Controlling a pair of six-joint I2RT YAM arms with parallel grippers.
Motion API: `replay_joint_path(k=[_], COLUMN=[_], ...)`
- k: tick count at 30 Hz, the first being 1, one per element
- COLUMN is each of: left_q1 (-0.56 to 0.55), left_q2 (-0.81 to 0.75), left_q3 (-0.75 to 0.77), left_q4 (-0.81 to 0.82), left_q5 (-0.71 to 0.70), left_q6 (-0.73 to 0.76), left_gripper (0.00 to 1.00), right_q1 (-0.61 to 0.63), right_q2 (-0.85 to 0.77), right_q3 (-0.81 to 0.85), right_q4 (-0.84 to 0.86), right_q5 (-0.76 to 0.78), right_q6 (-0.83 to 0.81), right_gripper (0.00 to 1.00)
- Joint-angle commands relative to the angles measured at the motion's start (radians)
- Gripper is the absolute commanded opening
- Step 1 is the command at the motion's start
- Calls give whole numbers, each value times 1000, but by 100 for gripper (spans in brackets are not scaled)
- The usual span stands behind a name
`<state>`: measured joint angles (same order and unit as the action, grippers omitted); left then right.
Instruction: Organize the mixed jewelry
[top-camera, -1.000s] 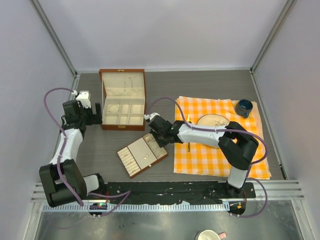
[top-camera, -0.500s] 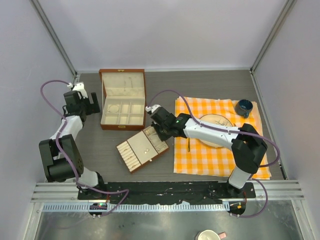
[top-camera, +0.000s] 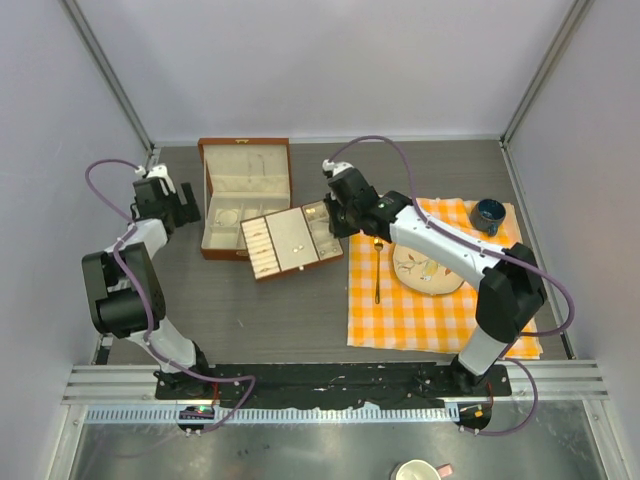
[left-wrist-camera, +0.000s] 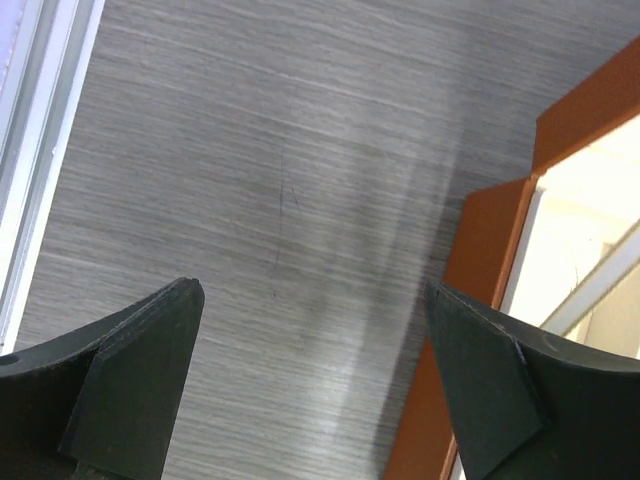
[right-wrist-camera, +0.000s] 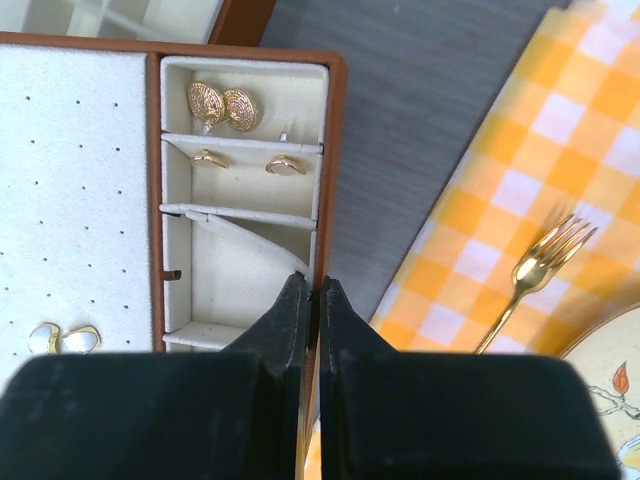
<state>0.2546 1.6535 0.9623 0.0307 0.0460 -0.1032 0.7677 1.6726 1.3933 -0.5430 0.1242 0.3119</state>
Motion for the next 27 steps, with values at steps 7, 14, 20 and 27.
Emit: replay_joint_path(k=[7, 14, 20, 27], left_q1=[-32, -52, -70, -123], left_q2=[74, 140, 201, 183], left_q3=[111, 197, 259, 231], left_q4=[-29, -166, -250, -267], left_q5=[-38, -37, -3, 8], left_q6=[-24, -18, -10, -12], left_gripper=[97, 96, 96, 96], right_q1=[-48, -74, -82, -93], right_q2=[48, 99, 125, 144], right_q3=[168, 213, 253, 271], right_q4=[132, 141, 141, 143], right_q5=[5, -8, -5, 5], right_q6=[92, 104, 116, 131], right_gripper=[1, 1, 1, 1])
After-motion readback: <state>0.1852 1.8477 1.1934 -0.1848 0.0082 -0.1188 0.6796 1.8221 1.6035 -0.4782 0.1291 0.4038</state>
